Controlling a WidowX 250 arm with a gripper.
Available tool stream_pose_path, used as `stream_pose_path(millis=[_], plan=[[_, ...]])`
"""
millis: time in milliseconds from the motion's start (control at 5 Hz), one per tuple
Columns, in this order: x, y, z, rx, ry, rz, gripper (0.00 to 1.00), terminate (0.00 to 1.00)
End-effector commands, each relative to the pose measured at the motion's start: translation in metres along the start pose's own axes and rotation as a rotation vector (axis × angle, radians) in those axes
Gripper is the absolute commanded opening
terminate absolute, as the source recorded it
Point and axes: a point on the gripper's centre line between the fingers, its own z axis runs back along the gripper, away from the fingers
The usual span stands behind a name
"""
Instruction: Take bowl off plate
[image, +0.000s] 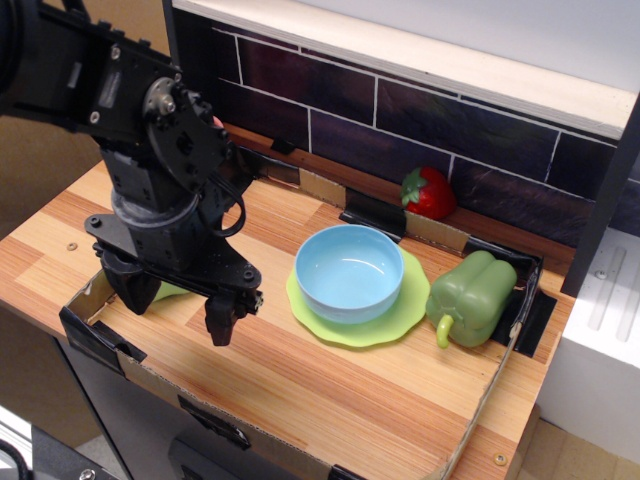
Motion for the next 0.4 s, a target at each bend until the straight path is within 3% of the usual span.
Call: stream_pose_path(millis=[0, 200], plan=[[0.0, 0.0, 0.0, 0.0, 0.0, 0.0, 1.0, 0.0], [0.023, -0.004, 0.009, -0.011, 0.042, -0.029, 1.0, 0.0]])
